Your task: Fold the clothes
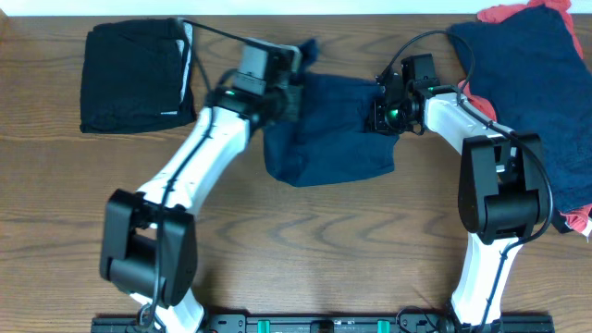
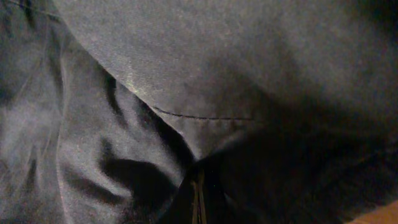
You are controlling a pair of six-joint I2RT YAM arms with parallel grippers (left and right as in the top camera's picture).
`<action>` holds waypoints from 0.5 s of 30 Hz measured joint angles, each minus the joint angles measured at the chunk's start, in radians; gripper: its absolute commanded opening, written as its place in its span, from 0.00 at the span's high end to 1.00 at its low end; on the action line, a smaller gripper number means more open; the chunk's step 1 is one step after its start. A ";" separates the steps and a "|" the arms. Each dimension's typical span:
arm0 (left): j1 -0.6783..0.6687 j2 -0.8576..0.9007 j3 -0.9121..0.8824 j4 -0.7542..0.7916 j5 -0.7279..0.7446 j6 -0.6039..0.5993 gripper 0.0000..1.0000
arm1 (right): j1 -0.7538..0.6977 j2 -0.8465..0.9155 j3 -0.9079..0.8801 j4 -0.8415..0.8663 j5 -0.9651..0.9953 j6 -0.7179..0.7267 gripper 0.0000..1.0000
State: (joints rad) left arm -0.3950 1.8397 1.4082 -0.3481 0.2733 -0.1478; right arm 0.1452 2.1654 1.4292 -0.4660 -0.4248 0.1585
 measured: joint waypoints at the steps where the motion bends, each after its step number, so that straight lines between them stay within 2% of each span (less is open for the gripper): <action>1: -0.021 0.009 0.000 0.024 -0.004 -0.011 0.94 | 0.000 0.000 0.000 0.000 0.000 0.003 0.99; 9: -0.165 0.056 0.000 0.184 -0.012 -0.078 0.94 | 0.000 0.000 0.000 0.000 0.000 0.014 0.99; 15: -0.214 0.083 0.000 0.226 -0.026 -0.097 0.94 | 0.000 0.000 0.000 0.000 0.000 0.018 0.99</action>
State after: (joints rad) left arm -0.6090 1.9228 1.4078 -0.1219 0.2478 -0.2447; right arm 0.1452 2.1654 1.4292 -0.4656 -0.4252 0.1761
